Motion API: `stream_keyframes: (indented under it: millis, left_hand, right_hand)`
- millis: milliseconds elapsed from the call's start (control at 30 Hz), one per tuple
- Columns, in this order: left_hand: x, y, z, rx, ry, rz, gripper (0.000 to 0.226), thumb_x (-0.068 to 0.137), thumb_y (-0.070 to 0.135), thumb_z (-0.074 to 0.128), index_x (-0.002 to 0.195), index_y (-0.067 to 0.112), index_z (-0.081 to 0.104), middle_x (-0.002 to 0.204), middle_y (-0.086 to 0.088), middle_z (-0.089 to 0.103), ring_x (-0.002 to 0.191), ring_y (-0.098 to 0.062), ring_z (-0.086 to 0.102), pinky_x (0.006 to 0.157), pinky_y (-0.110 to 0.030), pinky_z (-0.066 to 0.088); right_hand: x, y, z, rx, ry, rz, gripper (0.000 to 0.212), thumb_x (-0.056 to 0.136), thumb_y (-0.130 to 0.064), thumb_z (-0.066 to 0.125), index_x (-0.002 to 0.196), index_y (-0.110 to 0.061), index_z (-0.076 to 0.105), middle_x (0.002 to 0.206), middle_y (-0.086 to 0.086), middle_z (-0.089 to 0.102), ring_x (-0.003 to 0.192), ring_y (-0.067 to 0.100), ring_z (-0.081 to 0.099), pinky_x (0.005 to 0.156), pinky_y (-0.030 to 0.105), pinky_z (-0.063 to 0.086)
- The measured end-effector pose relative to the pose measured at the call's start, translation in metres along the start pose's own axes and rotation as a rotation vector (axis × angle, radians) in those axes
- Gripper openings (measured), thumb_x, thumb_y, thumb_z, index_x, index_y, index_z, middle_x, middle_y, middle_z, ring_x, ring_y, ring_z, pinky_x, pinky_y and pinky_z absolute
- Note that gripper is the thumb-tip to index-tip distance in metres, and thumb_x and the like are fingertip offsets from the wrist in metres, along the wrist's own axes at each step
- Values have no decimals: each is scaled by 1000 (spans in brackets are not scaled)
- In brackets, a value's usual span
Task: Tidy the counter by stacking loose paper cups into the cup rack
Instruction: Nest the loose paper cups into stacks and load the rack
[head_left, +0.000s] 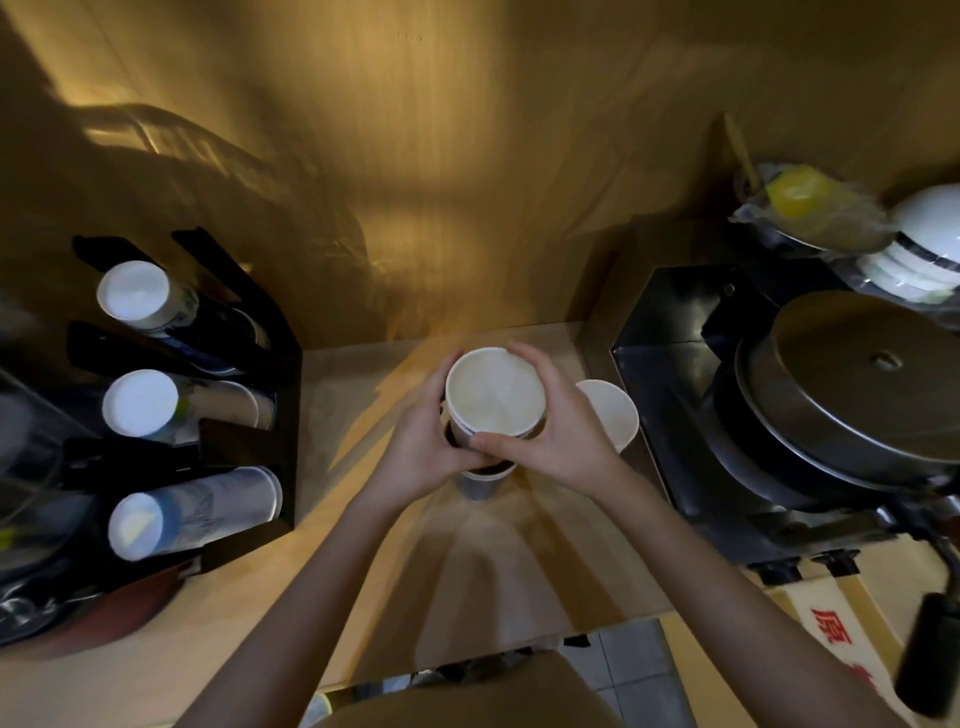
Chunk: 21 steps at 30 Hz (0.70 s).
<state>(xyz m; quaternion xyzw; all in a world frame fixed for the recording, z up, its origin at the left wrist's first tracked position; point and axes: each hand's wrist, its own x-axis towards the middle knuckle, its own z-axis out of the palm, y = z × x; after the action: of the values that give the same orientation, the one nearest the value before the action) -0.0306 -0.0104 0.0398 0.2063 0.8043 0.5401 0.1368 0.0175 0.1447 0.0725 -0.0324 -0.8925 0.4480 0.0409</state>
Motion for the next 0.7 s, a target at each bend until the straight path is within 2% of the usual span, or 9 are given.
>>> stream_keyframes:
  millis: [67,167,333,467,533,600,700]
  left_hand:
    - [-3,-11,5,30,-10,-50,109,54,28,84,143,21,22,131,14,42,124,-11,44,96,-20,36]
    - [-6,-25,10,51,-22,-99,110,54,24,86,144,19,22,125,23,40,120,-5,41,93,-17,33]
    - [-10,-40,15,91,-31,-175,112,53,24,88,143,26,21,139,7,41,126,-6,36,96,-20,29]
    - [-11,-44,20,76,-15,-185,110,56,24,87,144,26,22,147,3,36,133,-12,34,102,-24,29]
    - [-11,-47,21,59,-10,-200,109,52,31,87,142,30,25,141,5,44,128,-13,42,102,-28,37]
    - [-12,-47,21,22,10,-211,105,48,38,87,137,33,31,127,13,52,119,-11,50,96,-27,47]
    - [-13,-38,20,1,73,-195,95,50,22,90,129,36,38,111,26,51,111,-9,53,76,-9,51]
  right_hand:
    - [-1,12,10,-11,-41,25,91,61,-39,82,136,-25,33,139,-2,45,126,15,43,102,31,38]
    - [-3,26,21,-13,-87,58,92,62,-38,82,138,-20,32,142,0,43,128,17,42,105,33,36]
    - [-3,42,34,-44,-178,46,94,62,-48,72,140,-17,28,145,1,39,131,16,38,106,31,32]
    - [0,48,34,-85,-208,-21,90,69,-43,75,140,-14,28,148,4,36,134,18,34,107,29,27]
    - [1,51,33,-80,-224,-32,84,73,-47,68,140,-15,29,148,3,36,133,16,35,108,30,28]
    - [5,52,29,-28,-237,-13,70,80,-49,56,139,-18,33,145,1,40,129,12,39,108,31,30]
    - [13,49,19,119,-237,107,44,93,-40,45,133,-22,43,137,0,50,124,14,45,106,31,34]
